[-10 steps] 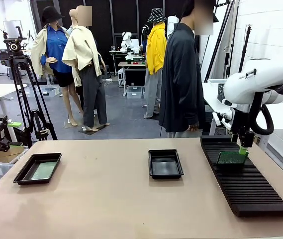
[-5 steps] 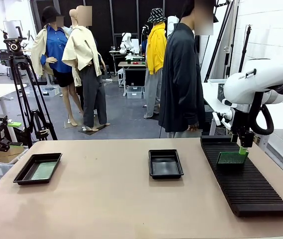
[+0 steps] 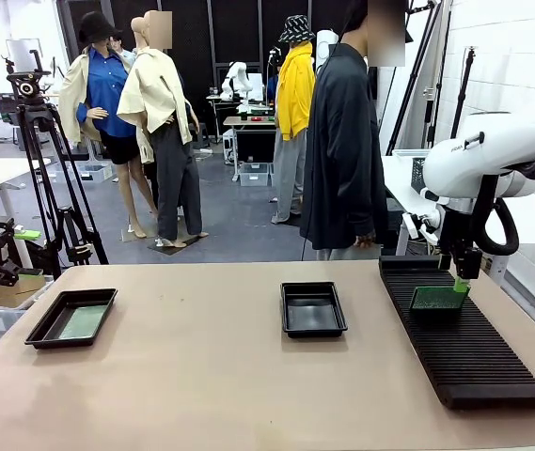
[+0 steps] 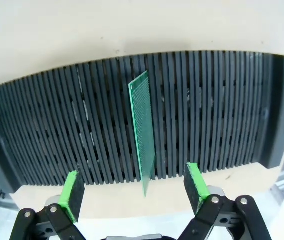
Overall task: Inspect and transfer BCBs to ESD trays.
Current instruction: Pick up the Blank PCB from the PCB Rack and place it in the right ESD tray.
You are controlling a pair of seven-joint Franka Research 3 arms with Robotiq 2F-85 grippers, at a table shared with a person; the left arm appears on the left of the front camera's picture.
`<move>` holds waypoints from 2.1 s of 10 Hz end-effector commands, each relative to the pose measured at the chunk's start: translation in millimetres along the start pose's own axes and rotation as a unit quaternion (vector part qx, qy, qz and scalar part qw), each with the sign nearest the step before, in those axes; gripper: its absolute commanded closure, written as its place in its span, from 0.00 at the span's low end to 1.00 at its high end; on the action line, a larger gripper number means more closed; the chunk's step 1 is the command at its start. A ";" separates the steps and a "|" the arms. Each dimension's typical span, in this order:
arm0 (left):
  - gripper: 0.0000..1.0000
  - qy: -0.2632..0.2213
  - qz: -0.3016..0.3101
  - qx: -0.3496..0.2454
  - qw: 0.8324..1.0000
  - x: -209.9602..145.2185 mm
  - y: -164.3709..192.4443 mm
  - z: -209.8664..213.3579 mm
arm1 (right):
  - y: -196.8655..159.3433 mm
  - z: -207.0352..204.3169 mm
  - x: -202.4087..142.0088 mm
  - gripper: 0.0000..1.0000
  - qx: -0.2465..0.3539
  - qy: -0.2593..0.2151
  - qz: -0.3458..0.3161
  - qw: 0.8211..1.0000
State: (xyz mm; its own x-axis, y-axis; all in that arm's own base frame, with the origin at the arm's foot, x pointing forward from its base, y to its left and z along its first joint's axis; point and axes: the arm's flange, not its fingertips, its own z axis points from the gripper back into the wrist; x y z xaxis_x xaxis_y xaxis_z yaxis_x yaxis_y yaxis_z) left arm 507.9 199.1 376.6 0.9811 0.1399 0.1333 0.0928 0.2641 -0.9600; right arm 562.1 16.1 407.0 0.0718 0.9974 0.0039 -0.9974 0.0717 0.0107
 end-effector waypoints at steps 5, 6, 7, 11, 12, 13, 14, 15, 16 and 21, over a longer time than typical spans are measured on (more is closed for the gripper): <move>0.00 -0.009 -0.001 0.000 1.000 -1.8 -2.6 -0.8 | -14.5 -11.8 7.6 0.00 -0.053 -0.001 0.022 0.998; 0.00 -0.009 -0.001 0.000 1.000 -1.8 -2.6 -0.8 | -17.4 -17.0 8.1 0.00 -0.048 -0.005 0.025 0.999; 0.00 -0.009 -0.001 0.000 1.000 -1.8 -2.6 -0.8 | -20.3 -21.5 8.8 0.00 -0.044 -0.013 0.029 0.999; 0.00 -0.009 -0.001 0.000 1.000 -1.8 -2.6 -0.8 | -27.3 -30.2 11.9 0.00 -0.035 -0.024 0.039 0.998; 0.00 -0.009 -0.001 0.000 1.000 -1.8 -2.6 -0.8 | -29.5 -34.3 11.6 0.00 -0.035 -0.025 0.039 0.998; 0.00 -0.009 -0.001 0.000 1.000 -1.8 -2.6 -0.8 | -31.3 -39.3 10.5 0.00 -0.038 -0.019 0.033 0.999; 0.00 -0.009 -0.001 0.000 1.000 -1.8 -2.6 -0.8 | -32.7 -43.2 9.6 0.00 -0.038 -0.022 0.037 0.998; 0.00 -0.009 -0.001 0.000 1.000 -1.8 -2.6 -0.8 | -32.2 -45.3 9.5 0.00 -0.039 -0.018 0.039 0.998; 0.00 -0.009 -0.001 0.000 1.000 -1.8 -2.6 -0.8 | -32.9 -47.1 9.6 0.00 -0.040 -0.018 0.039 0.998; 0.00 -0.009 -0.001 0.000 1.000 -1.8 -2.6 -0.8 | -33.9 -43.5 11.5 0.03 -0.047 -0.026 0.051 0.997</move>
State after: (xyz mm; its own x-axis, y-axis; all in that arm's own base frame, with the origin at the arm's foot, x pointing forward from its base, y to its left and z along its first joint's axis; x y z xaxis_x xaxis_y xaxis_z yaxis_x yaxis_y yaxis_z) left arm 507.9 199.1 376.6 0.9811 0.1399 0.1333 0.0928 0.2640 -0.9600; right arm 592.7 28.0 362.2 -0.0055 0.9997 0.0225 -0.9974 -0.0038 -0.0713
